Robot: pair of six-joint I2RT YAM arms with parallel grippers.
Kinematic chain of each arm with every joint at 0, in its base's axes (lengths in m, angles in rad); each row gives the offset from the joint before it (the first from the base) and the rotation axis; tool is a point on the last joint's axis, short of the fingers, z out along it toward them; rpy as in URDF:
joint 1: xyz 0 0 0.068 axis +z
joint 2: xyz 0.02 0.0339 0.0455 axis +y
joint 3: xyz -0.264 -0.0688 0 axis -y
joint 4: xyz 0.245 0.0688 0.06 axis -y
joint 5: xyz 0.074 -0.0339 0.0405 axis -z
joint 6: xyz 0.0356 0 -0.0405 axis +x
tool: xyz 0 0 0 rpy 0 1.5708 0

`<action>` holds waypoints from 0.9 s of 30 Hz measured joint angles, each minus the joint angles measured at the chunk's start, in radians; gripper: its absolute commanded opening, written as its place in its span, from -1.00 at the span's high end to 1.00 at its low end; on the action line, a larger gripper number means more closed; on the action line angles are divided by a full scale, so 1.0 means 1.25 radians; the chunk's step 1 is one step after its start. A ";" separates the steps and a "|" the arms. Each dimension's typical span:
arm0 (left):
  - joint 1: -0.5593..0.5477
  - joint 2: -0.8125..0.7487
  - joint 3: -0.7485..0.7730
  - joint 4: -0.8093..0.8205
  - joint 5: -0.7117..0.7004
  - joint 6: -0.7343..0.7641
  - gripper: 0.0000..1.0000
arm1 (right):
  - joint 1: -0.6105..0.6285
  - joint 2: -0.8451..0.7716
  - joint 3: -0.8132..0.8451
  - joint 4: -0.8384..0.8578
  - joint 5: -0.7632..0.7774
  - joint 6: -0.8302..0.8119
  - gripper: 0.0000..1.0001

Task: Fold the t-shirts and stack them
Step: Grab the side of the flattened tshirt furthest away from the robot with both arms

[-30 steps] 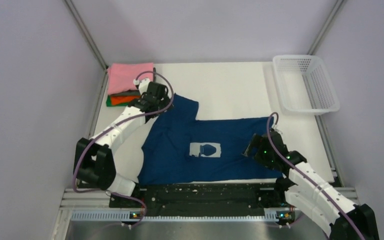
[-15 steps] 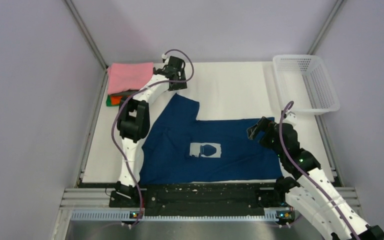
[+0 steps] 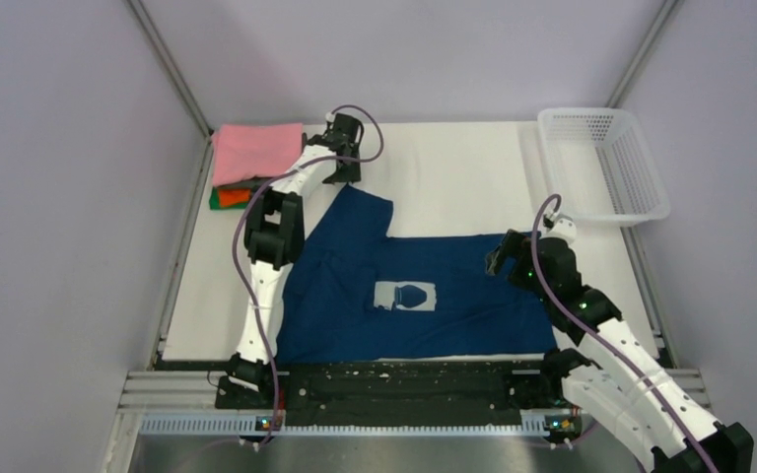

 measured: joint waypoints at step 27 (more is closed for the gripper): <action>-0.016 -0.298 -0.331 0.067 0.207 0.036 1.00 | -0.122 0.823 0.497 -0.076 0.153 -0.030 -0.65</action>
